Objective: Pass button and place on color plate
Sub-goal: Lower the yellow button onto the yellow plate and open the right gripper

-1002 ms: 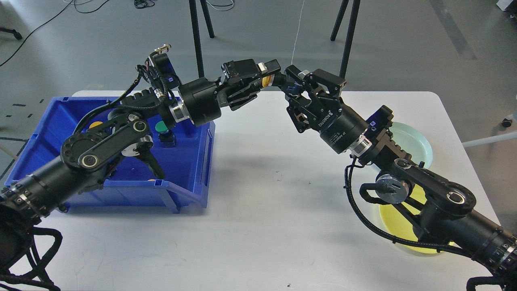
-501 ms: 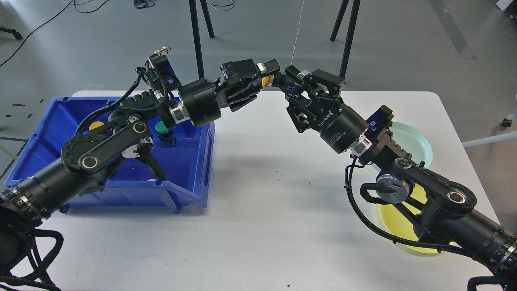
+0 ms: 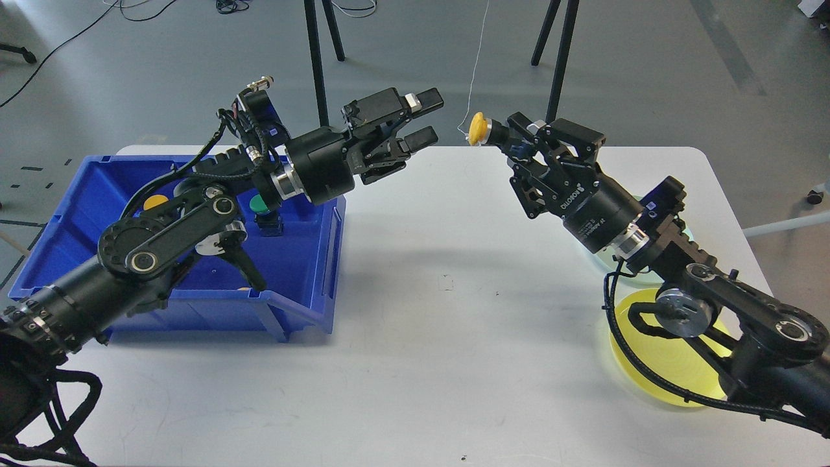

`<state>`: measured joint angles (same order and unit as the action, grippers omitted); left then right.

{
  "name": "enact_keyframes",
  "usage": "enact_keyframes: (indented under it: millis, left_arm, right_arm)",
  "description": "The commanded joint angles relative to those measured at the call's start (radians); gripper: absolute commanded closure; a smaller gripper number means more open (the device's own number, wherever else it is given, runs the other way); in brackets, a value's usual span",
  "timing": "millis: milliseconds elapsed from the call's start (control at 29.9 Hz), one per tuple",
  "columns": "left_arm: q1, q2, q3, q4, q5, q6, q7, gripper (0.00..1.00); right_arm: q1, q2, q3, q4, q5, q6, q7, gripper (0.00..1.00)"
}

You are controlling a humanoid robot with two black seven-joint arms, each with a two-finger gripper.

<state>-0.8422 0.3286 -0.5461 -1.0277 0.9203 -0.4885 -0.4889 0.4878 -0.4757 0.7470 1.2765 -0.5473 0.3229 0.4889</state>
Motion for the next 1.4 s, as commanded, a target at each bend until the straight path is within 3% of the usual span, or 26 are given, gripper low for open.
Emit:
enact_keyframes:
  millis: [0,267,635,1069,1370]
  left_arm:
    - [0.0,-0.003,0.0,0.0,0.0,0.0,0.0,0.15]
    - [0.002,-0.003,0.002,0.001,0.0,0.0,0.0,0.15]
    - [0.002,-0.005,0.002,0.001,0.0,0.0,0.0,0.14]
    - [0.003,-0.005,0.002,0.001,0.0,0.0,0.0,0.14]
    - [0.003,-0.005,0.002,0.001,0.0,0.0,0.0,0.13]
  right_arm:
    - [-0.112,-0.168,0.032,0.072,-0.008,-0.057,0.0,0.99]
    - [-0.365,-0.411,0.034,0.086,-0.01,-0.119,0.0,0.99]
    - [-0.525,-0.462,-0.011,0.08,-0.011,-0.116,0.0,0.98]
    - [-0.531,-0.46,-0.018,0.063,-0.007,-0.12,0.0,0.6]
    - [-0.545,-0.454,-0.02,0.035,0.004,-0.12,0.0,0.51]
